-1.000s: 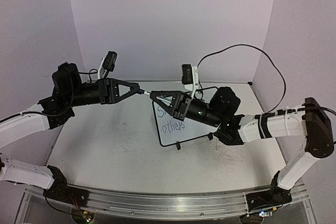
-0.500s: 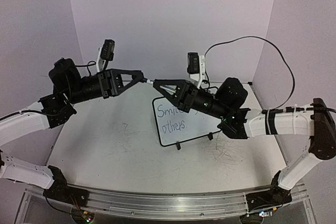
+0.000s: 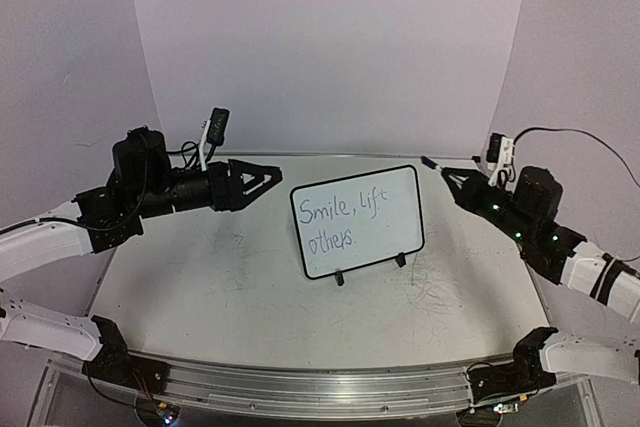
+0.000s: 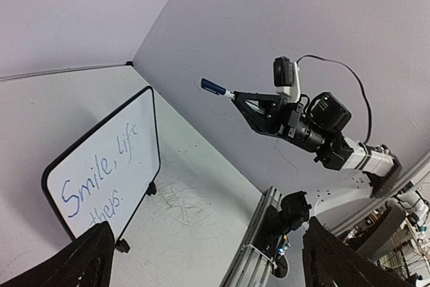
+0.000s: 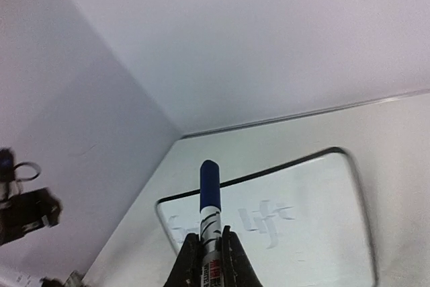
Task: Write a sentence on the whiteboard
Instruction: Put down the whiteboard marker at the center of the board, then reset both arms
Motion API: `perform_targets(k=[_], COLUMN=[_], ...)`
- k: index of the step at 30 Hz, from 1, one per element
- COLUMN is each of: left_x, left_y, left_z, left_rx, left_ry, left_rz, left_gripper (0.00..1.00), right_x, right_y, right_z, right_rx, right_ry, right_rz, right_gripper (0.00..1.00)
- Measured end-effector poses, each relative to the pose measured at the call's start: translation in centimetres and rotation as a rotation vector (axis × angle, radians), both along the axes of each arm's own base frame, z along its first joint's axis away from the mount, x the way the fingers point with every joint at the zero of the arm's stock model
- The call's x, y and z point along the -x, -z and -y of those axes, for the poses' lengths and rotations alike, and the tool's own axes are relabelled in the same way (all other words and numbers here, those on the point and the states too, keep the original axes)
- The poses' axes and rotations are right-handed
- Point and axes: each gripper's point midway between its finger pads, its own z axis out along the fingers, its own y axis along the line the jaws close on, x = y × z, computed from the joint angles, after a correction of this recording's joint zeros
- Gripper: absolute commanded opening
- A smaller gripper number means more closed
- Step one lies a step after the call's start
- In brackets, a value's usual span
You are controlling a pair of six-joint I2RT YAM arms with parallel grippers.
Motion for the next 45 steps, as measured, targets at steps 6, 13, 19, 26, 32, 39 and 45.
perform_targets(k=[6,13,19,26,32,39,45], left_x=[-1.2,-1.7,-1.7,-1.7,-1.9,-2.9,-3.3], left_y=[0.8,1.2,1.0,0.8,-0.1,-2.8,-9.4], left_z=[-0.7,-1.3,-1.6,-1.8,-2.1,-3.4,-6.2], left_rx=[-0.045,-0.072,-0.08,-0.086,-0.112,-0.159,-0.127], left_ry=[-0.082,-0.123,-0.138,-0.139,-0.16,-0.242,-0.377], left_rz=[-0.001,0.003,0.02,0.045,0.08,0.165,0.307], left_gripper=[0.98,0.98,0.98,0.99,0.99,0.99,0.99], right_x=[-3.0,-1.9,-1.8,-2.1,-1.8,-0.9,1.6], right_y=[11.5,22.7,25.3,26.6,24.1,14.8,-0.8], right_z=[13.4,12.4,11.1,11.6,14.0,18.0,18.6], right_rx=[0.047,-0.014,-0.046,-0.05,0.002,0.087,0.123], right_ry=[0.365,0.209,0.137,0.18,0.319,0.529,0.551], right_rz=[-0.302,-0.655,-0.733,-0.762,-0.703,-0.493,-0.141], right_gripper=[0.0,0.0,0.13,0.52,0.69,0.94,0.98])
